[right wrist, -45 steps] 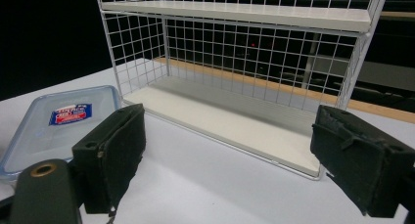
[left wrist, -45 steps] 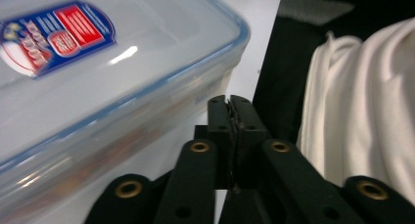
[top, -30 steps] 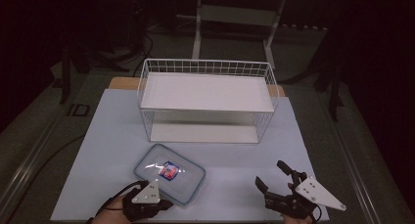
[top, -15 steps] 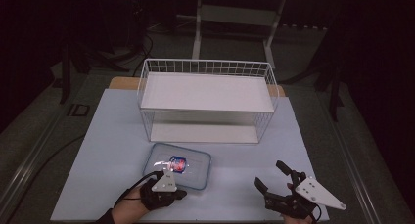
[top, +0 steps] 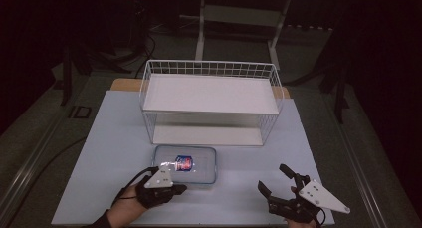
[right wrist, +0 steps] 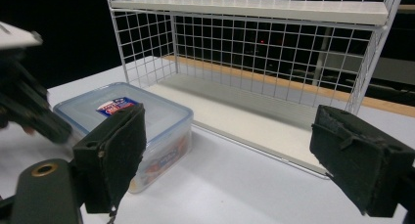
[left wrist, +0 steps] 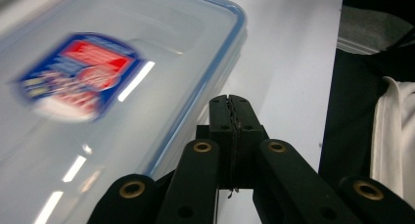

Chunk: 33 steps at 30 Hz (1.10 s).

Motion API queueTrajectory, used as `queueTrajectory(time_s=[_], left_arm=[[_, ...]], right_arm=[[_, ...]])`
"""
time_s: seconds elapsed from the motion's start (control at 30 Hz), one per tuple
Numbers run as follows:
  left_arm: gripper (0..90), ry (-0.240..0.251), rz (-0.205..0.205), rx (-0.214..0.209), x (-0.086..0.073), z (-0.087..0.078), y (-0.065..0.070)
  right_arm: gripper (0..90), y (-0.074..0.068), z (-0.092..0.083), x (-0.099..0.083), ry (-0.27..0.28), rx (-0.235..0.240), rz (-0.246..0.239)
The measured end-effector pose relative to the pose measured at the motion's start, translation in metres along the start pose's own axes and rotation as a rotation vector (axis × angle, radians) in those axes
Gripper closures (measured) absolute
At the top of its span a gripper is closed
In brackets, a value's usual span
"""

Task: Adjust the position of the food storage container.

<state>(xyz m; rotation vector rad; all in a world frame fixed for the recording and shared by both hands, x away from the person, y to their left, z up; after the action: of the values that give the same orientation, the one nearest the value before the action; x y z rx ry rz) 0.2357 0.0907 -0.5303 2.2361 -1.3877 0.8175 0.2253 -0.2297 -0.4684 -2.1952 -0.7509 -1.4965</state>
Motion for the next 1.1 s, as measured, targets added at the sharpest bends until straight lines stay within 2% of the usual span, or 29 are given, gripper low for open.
queueTrajectory(time_s=[0.07, 0.1, 0.13, 0.17, 0.23, 0.33, 0.37, 0.4, 0.47, 0.6, 0.67, 0.83, 1.1], left_arm=[[89.7, 0.005, -0.006, 0.038, -0.008, -0.016, -0.008], [89.7, 0.014, -0.029, 0.071, -0.014, -0.028, -0.018], [89.7, 0.019, -0.040, 0.079, -0.018, -0.034, -0.022], [89.7, 0.026, -0.054, 0.106, -0.022, -0.041, -0.029], [89.7, 0.037, -0.093, 0.141, -0.031, -0.053, -0.043], [89.7, 0.052, -0.158, 0.174, -0.042, -0.061, -0.061], [89.7, 0.048, -0.185, 0.183, -0.048, -0.060, -0.071], [89.8, 0.048, -0.185, 0.183, -0.048, -0.060, -0.071], [89.7, 0.022, -0.215, 0.182, -0.056, -0.050, -0.081], [89.8, -0.026, -0.239, 0.170, -0.063, -0.033, -0.090], [89.7, -0.031, -0.242, 0.154, -0.063, -0.028, -0.091], [89.8, -0.041, -0.252, 0.150, -0.062, -0.023, -0.092], [89.8, -0.039, -0.234, 0.122, -0.052, -0.012, -0.087]], right_arm=[[13.3, 0.000, 0.001, 0.000, -0.001, 0.001, 0.000], [13.2, 0.000, 0.001, 0.000, -0.002, 0.002, 0.001], [13.3, 0.000, 0.001, 0.000, -0.002, 0.005, 0.002], [13.3, 0.000, 0.002, 0.000, -0.003, 0.005, 0.001], [13.2, -0.001, 0.002, 0.000, -0.004, 0.004, -0.003], [13.2, -0.001, 0.002, 0.000, -0.006, 0.007, -0.001], [13.3, -0.001, 0.002, 0.000, -0.006, 0.007, 0.000], [13.3, -0.001, 0.002, 0.000, -0.006, 0.007, 0.000], [13.3, -0.002, 0.002, 0.000, -0.006, 0.008, 0.000], [13.2, -0.002, 0.002, 0.000, -0.006, 0.009, 0.002], [13.2, -0.001, 0.002, -0.001, -0.009, 0.012, 0.003], [13.3, -0.002, 0.003, -0.001, -0.011, 0.015, 0.003], [13.3, -0.003, 0.003, -0.001, -0.016, 0.020, 0.002]])
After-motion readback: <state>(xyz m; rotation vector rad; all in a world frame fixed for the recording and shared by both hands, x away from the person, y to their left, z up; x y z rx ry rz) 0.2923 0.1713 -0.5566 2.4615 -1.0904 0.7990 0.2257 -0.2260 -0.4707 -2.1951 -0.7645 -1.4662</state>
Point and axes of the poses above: each handheld gripper's, and its own axes: z roughly forward along the jaws, x roughly out of its top, y roughly to its right, the point moved 6 cm from there along z, roughly forward along the jaws, and after that the axes turned 10 degrees about -y, right-handed, at the moved point
